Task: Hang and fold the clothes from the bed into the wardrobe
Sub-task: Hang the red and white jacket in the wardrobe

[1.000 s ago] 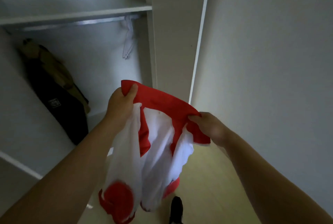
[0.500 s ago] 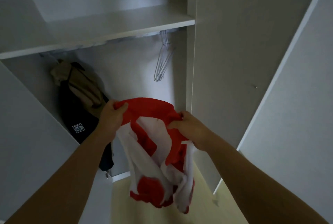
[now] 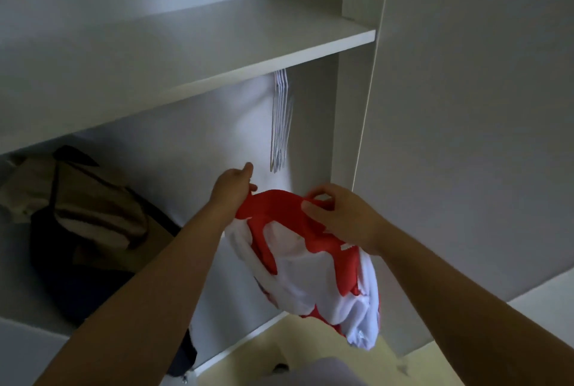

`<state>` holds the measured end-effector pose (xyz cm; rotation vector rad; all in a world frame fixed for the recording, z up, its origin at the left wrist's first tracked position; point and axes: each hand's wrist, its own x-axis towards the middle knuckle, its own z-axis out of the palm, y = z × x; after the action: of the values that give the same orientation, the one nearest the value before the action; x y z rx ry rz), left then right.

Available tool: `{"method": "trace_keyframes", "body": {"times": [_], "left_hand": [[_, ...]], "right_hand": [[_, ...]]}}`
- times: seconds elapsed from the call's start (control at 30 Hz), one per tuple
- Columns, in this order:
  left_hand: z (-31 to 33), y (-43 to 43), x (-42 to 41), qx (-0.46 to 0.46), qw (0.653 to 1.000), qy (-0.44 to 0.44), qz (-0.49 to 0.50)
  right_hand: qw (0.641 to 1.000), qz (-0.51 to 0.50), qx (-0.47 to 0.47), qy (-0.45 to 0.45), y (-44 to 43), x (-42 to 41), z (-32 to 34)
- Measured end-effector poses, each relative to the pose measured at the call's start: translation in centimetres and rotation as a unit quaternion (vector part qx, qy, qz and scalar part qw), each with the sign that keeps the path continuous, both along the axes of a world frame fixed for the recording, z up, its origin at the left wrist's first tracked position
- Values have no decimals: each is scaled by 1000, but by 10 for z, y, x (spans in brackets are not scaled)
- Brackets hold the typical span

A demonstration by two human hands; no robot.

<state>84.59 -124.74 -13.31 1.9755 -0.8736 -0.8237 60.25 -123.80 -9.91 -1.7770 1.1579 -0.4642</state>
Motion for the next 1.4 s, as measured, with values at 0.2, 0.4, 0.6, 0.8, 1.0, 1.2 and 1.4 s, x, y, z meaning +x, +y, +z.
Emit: {"method": "trace_keyframes", "body": {"times": [0.2,0.4,0.6,0.8,1.0,1.2,1.4], "left_hand": [[-29,-86,43,88,958,-208,-175],[-52,-127,54,69,934,-268,-227],[-64,-143,57,-15,939,-273,-208],[-59,-133,67,-74,968,-168,-171],[-57,-110,74,-136,984,-46,-106],[-53,-94,80,-156,984,-23,-82],[-57,-69,83,-153,984,10,-88]], "right_hand": [[999,-24,-18,45,-23,56,-12],[995,-88,-5,54,-22,86,-28],[991,-128,4,45,-15,99,-35],[989,-143,-2,48,-10,105,-32],[988,-148,-16,32,-4,116,-34],[986,-161,-34,11,-3,126,-31],[981,-189,-38,-28,-2,135,-32]]}}
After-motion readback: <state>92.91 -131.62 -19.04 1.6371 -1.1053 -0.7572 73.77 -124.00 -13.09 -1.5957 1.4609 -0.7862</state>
